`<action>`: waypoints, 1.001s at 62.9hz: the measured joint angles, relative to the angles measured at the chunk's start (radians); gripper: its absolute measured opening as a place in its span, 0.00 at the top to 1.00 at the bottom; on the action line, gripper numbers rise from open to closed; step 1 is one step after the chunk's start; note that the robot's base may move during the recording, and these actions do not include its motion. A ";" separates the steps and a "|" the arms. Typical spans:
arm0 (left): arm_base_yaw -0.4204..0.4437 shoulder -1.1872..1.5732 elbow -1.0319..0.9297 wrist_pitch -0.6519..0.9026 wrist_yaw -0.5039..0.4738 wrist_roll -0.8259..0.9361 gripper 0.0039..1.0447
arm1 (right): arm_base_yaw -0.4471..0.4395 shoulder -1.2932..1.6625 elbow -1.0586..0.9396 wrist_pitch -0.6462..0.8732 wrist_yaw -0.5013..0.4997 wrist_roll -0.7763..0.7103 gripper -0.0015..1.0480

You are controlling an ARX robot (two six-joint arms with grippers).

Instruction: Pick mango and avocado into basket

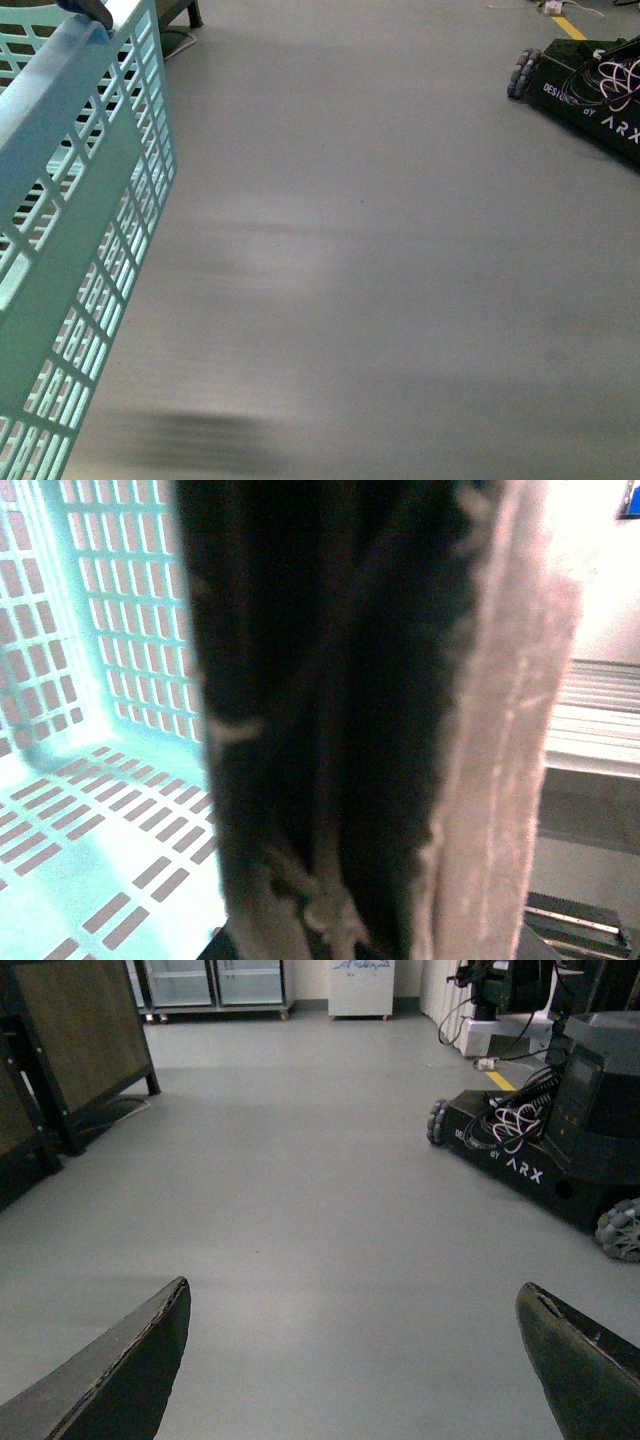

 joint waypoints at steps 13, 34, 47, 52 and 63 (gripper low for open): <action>0.000 0.000 0.000 0.000 0.000 0.001 0.86 | 0.000 0.000 0.000 0.000 0.000 0.000 0.08; 0.000 0.000 0.000 0.000 0.000 0.002 0.86 | 0.000 0.000 0.000 0.000 0.000 0.000 0.08; 0.000 0.000 0.000 0.000 0.000 0.004 0.86 | 0.000 0.000 0.000 0.000 0.000 0.000 0.08; 0.000 0.000 0.000 0.000 0.000 0.004 0.86 | 0.000 0.000 0.000 0.000 0.001 0.000 0.08; 0.000 0.000 0.000 0.000 0.000 0.006 0.86 | 0.000 0.000 0.000 0.000 0.001 0.000 0.08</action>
